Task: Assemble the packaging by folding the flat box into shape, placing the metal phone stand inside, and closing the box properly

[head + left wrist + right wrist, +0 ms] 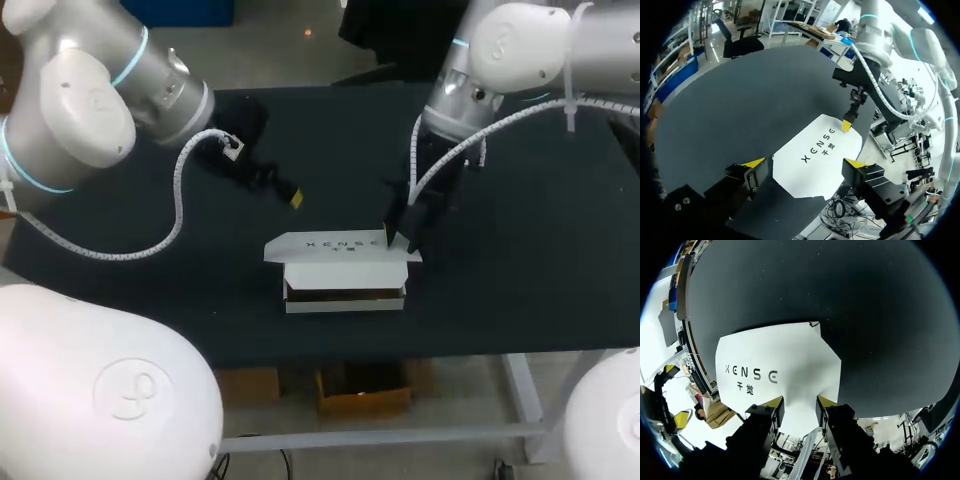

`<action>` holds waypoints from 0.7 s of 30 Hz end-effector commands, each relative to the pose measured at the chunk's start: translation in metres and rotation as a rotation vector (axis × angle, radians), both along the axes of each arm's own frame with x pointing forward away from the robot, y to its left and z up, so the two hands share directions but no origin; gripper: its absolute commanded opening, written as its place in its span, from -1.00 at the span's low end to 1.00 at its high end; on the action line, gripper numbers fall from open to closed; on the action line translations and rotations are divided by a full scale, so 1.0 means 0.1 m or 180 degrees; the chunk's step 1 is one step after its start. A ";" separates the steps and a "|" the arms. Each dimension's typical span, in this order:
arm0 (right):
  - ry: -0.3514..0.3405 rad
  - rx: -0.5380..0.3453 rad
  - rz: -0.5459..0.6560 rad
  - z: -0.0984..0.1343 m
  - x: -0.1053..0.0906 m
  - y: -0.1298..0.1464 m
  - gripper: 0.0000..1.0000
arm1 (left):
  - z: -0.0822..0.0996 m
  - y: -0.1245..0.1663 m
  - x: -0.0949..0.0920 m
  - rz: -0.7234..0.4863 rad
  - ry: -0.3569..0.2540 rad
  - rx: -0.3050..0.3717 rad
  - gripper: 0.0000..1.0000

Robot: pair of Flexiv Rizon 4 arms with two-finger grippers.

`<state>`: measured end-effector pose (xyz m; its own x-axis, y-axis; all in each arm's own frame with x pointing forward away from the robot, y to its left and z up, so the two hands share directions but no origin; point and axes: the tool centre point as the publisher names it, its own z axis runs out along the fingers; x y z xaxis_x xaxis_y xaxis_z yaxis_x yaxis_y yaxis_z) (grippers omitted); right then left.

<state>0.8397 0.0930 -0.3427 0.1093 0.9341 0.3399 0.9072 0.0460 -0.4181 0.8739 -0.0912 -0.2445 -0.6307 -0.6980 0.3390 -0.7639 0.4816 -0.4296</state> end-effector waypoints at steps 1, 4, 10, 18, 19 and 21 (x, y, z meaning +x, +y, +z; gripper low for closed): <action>-0.0017 0.0014 -0.0005 -0.01 -0.01 -0.01 -0.24 | 0.05 -0.07 0.08 0.0137 0.0846 0.0432 1.00; -0.0035 0.0020 -0.0008 -0.01 -0.02 0.00 -0.24 | 0.01 -0.11 0.14 0.0465 0.1093 0.0382 1.00; -0.0062 0.0017 -0.0012 -0.02 -0.03 -0.01 -0.23 | -0.09 -0.19 0.10 0.1373 0.1498 0.0400 1.00; -0.0084 0.0032 -0.0008 -0.06 -0.03 0.00 -0.23 | -0.09 -0.19 0.10 0.1373 0.1498 0.0400 1.00; -0.0081 0.0032 -0.0006 -0.06 -0.03 0.00 -0.24 | -0.09 -0.19 0.10 0.1373 0.1498 0.0400 1.00; -0.0079 0.0027 -0.0007 -0.07 -0.03 0.00 -0.24 | -0.08 -0.23 0.16 0.1497 0.1608 0.0501 1.00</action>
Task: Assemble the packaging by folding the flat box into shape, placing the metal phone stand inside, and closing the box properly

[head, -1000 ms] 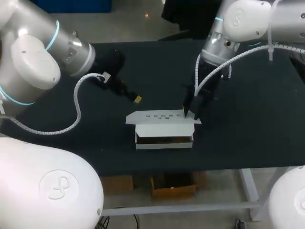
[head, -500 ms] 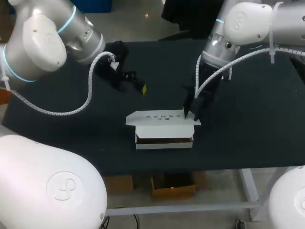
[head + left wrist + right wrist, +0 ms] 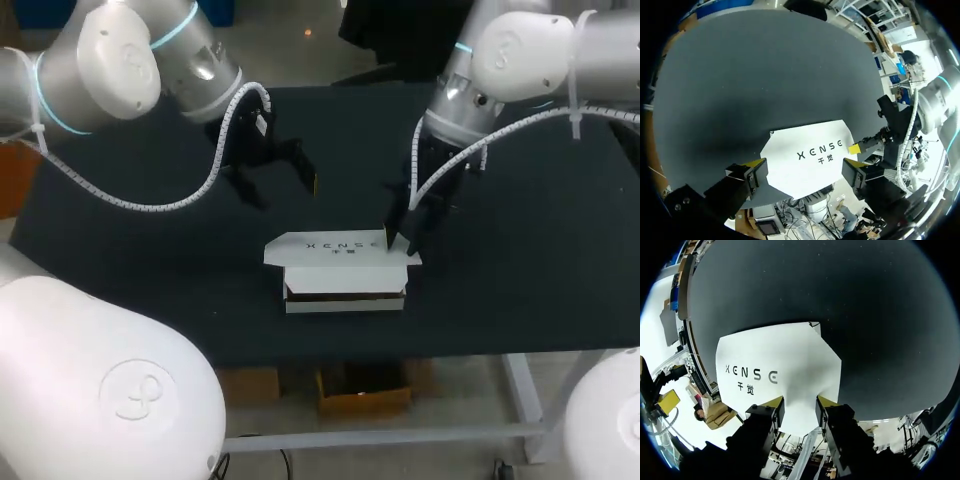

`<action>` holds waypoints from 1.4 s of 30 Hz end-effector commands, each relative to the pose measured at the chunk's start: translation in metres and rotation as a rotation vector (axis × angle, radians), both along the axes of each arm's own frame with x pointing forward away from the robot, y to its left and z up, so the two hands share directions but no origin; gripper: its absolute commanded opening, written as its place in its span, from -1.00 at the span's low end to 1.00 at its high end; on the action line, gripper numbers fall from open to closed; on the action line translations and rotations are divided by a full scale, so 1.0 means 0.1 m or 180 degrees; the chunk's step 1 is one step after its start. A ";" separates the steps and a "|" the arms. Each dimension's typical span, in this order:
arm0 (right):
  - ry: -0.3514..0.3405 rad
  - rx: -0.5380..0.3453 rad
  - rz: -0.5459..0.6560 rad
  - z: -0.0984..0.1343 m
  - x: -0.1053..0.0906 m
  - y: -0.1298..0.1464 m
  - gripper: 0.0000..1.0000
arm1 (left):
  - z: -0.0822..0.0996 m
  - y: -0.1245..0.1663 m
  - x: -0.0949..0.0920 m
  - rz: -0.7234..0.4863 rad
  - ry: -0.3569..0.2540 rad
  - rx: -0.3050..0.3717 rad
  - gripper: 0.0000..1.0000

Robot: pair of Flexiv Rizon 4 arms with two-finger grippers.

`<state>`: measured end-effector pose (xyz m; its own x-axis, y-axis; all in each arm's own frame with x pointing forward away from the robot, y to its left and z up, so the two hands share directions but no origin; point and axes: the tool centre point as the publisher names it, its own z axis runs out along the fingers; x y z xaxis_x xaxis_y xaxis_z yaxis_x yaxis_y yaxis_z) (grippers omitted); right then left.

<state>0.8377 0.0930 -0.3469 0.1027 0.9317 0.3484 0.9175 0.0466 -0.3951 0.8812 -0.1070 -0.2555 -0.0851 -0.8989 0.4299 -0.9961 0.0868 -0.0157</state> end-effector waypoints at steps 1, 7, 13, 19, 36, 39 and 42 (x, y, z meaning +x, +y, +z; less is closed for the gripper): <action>-0.0002 0.0007 -0.0002 -0.03 -0.02 -0.01 -0.23 | 0.03 -0.09 0.10 0.0070 0.0341 0.0221 1.00; -0.0029 0.0029 -0.0029 -0.04 -0.02 -0.02 -0.24 | -0.03 -0.10 0.00 0.0310 0.0312 0.0307 -0.40; -0.0073 0.0041 -0.0043 -0.05 -0.03 -0.03 -0.23 | -0.16 -0.08 -0.16 0.0393 0.0221 0.0390 -0.49; -0.0077 0.0046 -0.0061 -0.08 -0.04 -0.03 -0.23 | -0.33 -0.08 -0.28 0.0446 0.0215 0.0477 -0.62; -0.0136 -0.0002 -0.0089 -0.06 -0.06 -0.02 -0.22 | -0.67 -0.03 -0.37 0.0630 0.0351 0.0721 -0.65; -0.0155 -0.0007 -0.0099 -0.05 -0.07 -0.02 -0.22 | -0.72 -0.02 -0.37 0.0651 0.0357 0.0748 -0.63; -0.0164 -0.0011 -0.0104 -0.05 -0.07 -0.02 -0.22 | -0.75 0.02 -0.36 0.0679 0.0354 0.0755 -0.62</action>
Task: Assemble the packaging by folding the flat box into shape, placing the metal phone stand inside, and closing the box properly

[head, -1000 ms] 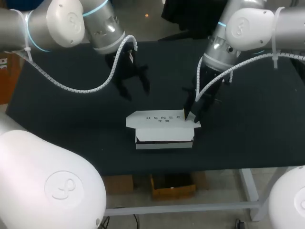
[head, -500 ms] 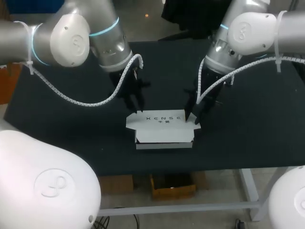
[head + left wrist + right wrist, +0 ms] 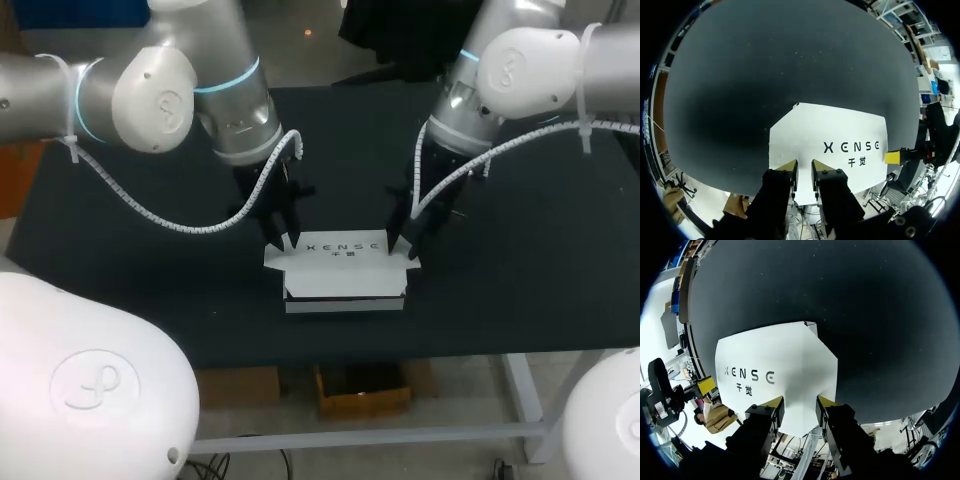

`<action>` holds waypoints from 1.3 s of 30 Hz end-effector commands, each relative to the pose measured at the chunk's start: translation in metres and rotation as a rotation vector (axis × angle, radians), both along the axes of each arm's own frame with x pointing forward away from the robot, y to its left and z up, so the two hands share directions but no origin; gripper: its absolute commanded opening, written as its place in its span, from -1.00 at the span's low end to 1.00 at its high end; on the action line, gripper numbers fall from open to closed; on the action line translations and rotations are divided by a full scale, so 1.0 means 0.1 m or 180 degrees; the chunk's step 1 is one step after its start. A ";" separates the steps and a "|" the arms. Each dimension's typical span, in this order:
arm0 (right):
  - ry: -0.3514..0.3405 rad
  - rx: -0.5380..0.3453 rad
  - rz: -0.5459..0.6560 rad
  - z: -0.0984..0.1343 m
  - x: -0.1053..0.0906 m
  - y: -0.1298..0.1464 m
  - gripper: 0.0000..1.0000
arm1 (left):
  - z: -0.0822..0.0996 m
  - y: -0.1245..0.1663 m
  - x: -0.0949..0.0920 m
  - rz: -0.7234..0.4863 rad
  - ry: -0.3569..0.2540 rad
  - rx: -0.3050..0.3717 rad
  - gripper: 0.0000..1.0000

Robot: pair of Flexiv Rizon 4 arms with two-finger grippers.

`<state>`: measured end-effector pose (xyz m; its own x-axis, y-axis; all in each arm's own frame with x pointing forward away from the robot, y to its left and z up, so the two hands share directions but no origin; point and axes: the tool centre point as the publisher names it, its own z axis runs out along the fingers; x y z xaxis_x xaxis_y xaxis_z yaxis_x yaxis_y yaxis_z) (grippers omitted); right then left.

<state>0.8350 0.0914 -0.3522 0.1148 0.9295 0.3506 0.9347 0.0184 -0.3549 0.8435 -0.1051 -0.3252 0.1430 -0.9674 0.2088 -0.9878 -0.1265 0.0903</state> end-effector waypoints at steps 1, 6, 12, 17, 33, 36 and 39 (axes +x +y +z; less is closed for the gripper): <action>-0.0028 -0.0005 -0.0012 0.01 -0.04 0.00 -0.22 | -0.06 0.02 0.02 0.0029 0.0001 0.0021 -0.60; -0.0049 -0.0010 -0.0023 0.00 -0.04 -0.01 -0.22 | -0.07 0.08 0.04 0.0068 0.0020 0.0037 -0.63; -0.0066 0.0003 -0.0045 -0.01 -0.04 -0.01 -0.20 | -0.12 0.13 0.03 0.0036 0.0127 -0.0013 -0.49; -0.0104 0.0004 -0.0069 -0.02 -0.04 0.00 -0.19 | -0.15 0.15 0.04 -0.0029 0.0234 -0.0061 -0.26; -0.0180 -0.0043 -0.0111 -0.06 -0.06 0.04 -0.18 | -0.16 0.04 0.00 -0.0172 0.0312 0.0034 -0.27; -0.0184 -0.0052 -0.0119 -0.07 -0.07 0.03 -0.18 | -0.15 0.03 -0.01 -0.0190 0.0306 0.0072 -0.29; -0.0189 -0.0057 -0.0127 -0.07 -0.07 0.03 -0.18 | -0.14 0.01 -0.04 -0.0219 0.0301 0.0097 -0.31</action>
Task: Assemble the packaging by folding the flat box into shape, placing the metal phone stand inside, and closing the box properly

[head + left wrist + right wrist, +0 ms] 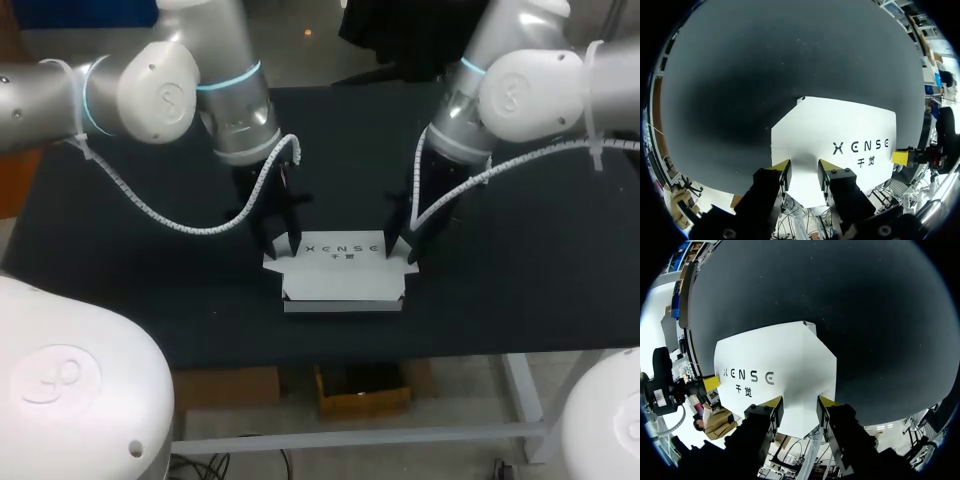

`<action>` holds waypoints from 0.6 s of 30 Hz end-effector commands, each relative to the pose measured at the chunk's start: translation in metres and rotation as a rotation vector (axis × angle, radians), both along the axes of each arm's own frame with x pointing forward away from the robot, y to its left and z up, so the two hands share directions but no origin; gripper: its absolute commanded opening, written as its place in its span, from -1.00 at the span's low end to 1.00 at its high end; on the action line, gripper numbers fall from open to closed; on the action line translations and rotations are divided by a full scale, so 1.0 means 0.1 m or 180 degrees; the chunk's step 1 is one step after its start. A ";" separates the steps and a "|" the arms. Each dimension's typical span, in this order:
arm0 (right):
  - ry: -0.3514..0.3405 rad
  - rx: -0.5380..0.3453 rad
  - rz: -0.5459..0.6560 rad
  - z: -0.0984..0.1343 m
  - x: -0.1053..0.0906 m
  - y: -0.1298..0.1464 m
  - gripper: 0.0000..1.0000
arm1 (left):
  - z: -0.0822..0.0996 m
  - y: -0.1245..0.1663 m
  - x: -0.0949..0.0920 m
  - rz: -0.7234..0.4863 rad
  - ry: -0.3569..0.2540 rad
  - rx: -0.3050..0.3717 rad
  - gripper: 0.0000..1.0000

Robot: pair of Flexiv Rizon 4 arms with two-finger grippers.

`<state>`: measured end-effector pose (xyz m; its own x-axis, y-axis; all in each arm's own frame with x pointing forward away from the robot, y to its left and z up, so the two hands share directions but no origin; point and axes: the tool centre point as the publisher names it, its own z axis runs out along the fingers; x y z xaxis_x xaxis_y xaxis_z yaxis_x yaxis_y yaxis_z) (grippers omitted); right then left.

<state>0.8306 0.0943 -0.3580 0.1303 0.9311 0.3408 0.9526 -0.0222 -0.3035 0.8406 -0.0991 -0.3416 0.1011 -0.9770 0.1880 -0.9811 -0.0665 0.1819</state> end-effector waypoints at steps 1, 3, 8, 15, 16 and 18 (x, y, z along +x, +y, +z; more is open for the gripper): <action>-0.0020 -0.0003 -0.0010 -0.01 -0.03 0.00 -0.18 | 0.02 -0.05 -0.02 -0.0033 -0.0001 0.0069 -0.33; -0.0027 -0.0004 -0.0009 -0.01 -0.03 -0.01 -0.18 | 0.02 -0.07 -0.04 -0.0059 -0.0005 0.0072 -0.33; -0.0041 -0.0024 0.0002 0.02 -0.03 0.00 -0.17 | 0.02 -0.07 -0.09 -0.0099 -0.0029 0.0051 -0.35; -0.0070 -0.0049 0.0011 0.06 -0.06 0.00 -0.17 | 0.02 -0.09 -0.16 -0.0150 -0.0091 0.0062 -0.38; -0.0074 -0.0052 0.0008 0.07 -0.07 -0.01 -0.18 | 0.02 -0.09 -0.16 -0.0154 -0.0092 0.0062 -0.38; -0.0083 -0.0053 0.0002 0.07 -0.08 -0.02 -0.18 | 0.02 -0.10 -0.17 -0.0162 -0.0098 0.0060 -0.37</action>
